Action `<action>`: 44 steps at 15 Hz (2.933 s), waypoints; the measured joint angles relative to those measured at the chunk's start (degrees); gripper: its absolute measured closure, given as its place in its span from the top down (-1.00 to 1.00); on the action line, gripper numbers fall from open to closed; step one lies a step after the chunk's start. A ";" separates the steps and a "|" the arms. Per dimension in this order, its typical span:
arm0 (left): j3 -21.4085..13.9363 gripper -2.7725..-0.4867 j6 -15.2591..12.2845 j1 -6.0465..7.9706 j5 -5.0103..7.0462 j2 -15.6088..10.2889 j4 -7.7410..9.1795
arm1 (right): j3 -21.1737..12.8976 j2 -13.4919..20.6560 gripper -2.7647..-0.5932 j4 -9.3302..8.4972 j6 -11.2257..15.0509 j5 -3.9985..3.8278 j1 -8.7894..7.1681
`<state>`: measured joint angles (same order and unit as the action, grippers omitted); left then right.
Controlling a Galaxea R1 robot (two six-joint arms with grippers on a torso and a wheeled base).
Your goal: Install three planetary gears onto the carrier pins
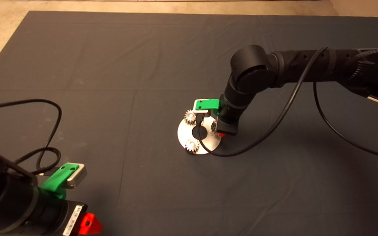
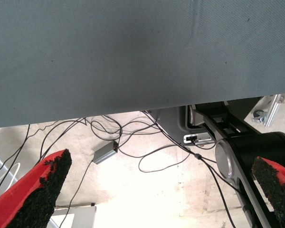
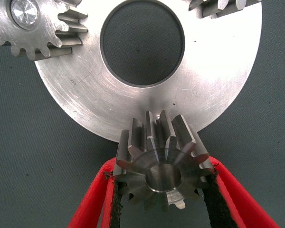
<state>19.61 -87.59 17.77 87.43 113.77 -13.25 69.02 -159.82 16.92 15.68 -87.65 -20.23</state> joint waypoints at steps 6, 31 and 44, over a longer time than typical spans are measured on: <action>0.00 0.99 0.00 0.00 0.00 0.00 0.00 | 0.18 0.01 -0.61 0.88 -0.02 0.02 0.58; -0.02 0.99 0.00 -0.50 0.00 -0.16 0.00 | 0.22 0.10 -0.61 2.32 0.00 -0.11 1.54; -0.02 0.99 0.00 -0.80 0.00 -0.15 0.00 | 0.18 -0.02 -0.55 2.43 -0.01 -0.24 1.54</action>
<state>19.59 -87.59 16.97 87.43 113.62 -13.25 69.21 -159.84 19.35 15.66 -87.89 -18.69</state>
